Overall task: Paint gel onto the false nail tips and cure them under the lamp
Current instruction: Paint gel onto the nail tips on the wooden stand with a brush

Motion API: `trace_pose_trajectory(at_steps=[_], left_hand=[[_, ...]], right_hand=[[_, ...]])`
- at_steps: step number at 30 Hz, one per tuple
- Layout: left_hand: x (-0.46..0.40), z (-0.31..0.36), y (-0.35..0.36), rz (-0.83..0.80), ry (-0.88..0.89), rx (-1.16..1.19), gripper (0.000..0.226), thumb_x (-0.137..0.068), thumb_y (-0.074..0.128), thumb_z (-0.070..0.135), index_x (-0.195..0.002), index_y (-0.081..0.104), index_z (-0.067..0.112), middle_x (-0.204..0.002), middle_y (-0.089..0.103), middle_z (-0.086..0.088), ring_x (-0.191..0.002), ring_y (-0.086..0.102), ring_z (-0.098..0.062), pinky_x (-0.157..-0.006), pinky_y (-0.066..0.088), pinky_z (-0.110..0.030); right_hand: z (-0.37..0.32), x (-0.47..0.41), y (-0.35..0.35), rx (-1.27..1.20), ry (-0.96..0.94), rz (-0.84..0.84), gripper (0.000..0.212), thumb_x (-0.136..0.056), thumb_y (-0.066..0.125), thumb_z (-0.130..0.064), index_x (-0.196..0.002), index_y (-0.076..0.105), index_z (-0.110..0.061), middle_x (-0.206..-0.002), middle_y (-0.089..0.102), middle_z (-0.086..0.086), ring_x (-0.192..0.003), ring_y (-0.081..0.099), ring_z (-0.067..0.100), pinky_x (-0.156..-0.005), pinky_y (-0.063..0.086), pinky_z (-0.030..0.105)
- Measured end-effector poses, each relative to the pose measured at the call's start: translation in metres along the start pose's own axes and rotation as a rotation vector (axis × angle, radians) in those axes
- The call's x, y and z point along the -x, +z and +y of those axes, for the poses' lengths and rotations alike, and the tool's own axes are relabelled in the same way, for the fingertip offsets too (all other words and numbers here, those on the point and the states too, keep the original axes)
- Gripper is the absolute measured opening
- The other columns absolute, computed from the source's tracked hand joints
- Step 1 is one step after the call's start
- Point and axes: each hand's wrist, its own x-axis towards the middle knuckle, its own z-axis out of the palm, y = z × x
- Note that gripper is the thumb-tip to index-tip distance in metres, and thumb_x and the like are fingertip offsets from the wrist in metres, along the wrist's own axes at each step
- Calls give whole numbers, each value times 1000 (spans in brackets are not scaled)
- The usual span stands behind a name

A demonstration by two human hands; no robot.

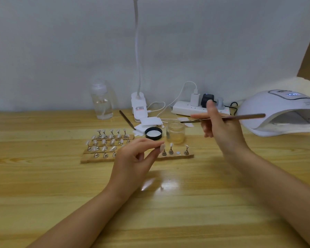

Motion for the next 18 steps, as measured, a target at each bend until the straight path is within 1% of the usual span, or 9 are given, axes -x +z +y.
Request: trace_pose_trajectory(at_steps=[2,4,7,10,12,13,16,18], left_hand=[[-1,0,0,9,-9,16,18,-76,63,23,-90,66,34,-75,64,13,-48,32,-4,-49,34,-22],[-1,0,0,1,-5,19,17,-76,63,24,-89,66,35,-75,64,12,-48,32,-3,-48,33,-21],[-1,1,-1,-16,-6,30,17,-76,62,23,-88,65,35,-76,64,13,-48,35,1,-48,30,-14],[-2,2,-1,-24,-3,36,17,-76,62,21,-88,66,32,-77,65,13,-48,37,2,-48,30,-12],[-2,2,-1,-23,2,39,16,-76,62,20,-88,66,31,-77,66,12,-48,36,1,-47,29,-12],[-2,2,-1,-21,1,41,16,-76,62,21,-88,66,31,-77,66,11,-47,36,1,-47,29,-13],[-2,1,-1,-22,-9,48,17,-75,62,22,-87,66,33,-77,66,12,-47,34,0,-47,29,-15],[-1,1,-1,-24,-18,49,16,-75,62,24,-87,66,35,-76,66,12,-46,34,-1,-47,30,-16]], right_hand=[[1,-16,-3,82,10,-18,31,-94,48,-35,-78,71,-22,-46,55,-13,-44,48,-4,-46,42,9],[-1,-32,-3,152,-18,-4,25,-92,53,-30,-78,67,-16,-47,58,-10,-41,49,-3,-45,42,10],[-4,-48,7,298,-51,-23,27,-88,60,-33,-71,59,-11,-50,60,-5,-36,49,-1,-44,43,12],[-6,-53,21,461,-106,-92,35,-86,63,-35,-58,52,-17,-48,59,-6,-39,51,-3,-44,40,7],[-6,-53,29,583,-123,-120,37,-87,62,-35,-55,51,-19,-48,58,-7,-47,55,-2,-50,38,12],[-5,-52,32,625,-120,-129,37,-87,61,-34,-55,53,-17,-49,58,-6,-52,56,0,-53,39,16],[1,-51,41,696,-91,-142,33,-85,61,-31,-62,55,-8,-57,57,2,-64,62,19,-63,48,31],[2,-51,43,723,-83,-138,31,-85,61,-31,-64,53,-9,-62,54,5,-67,59,25,-64,48,33]])
